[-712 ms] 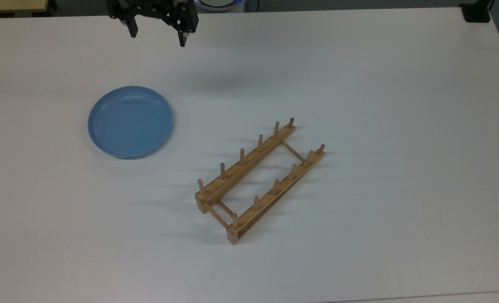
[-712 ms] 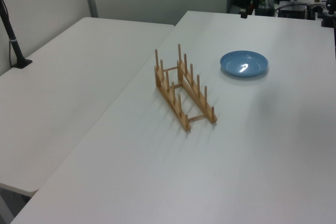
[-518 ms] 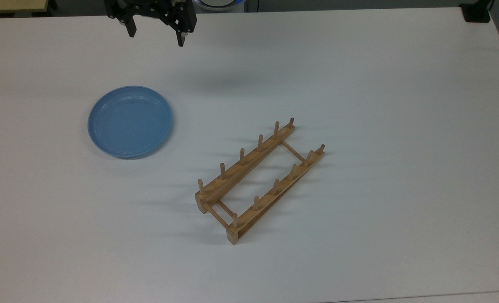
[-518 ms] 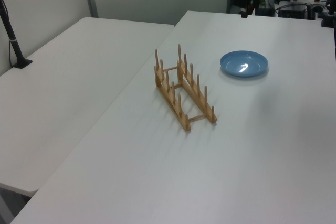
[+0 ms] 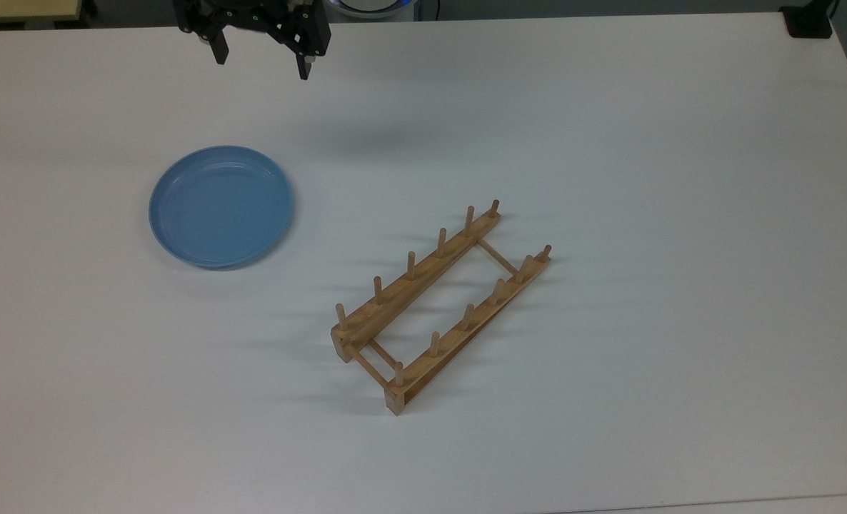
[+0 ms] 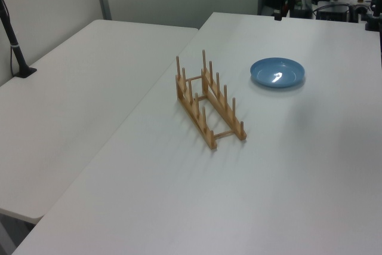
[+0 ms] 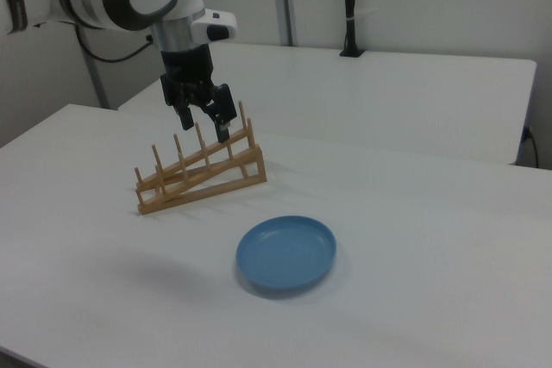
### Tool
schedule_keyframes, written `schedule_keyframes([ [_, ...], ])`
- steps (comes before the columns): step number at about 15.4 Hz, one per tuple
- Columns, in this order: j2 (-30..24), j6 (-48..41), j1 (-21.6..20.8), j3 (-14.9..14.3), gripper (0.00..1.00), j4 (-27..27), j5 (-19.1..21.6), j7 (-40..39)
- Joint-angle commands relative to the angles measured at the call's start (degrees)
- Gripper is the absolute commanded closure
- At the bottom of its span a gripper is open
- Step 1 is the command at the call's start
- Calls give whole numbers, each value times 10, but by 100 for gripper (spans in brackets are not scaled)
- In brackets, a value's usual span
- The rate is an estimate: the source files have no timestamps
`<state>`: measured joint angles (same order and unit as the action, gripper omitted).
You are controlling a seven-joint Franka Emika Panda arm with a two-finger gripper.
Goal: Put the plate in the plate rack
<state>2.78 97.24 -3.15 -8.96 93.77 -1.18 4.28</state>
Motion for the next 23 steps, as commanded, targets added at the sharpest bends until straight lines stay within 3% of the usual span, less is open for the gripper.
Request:
schedule_keyframes([
  [1,0,1,3,-1,0,-1,-2,-15],
  [8,18,8,21,-10,0,-2,-3,-38],
  [14,50,32,25,-76,1,-11,2,-114],
  [18,99,51,39,-119,7,-13,39,-200],
  [21,139,95,53,-149,15,-12,88,-263],
  [23,157,97,65,-155,18,-13,113,-305],
])
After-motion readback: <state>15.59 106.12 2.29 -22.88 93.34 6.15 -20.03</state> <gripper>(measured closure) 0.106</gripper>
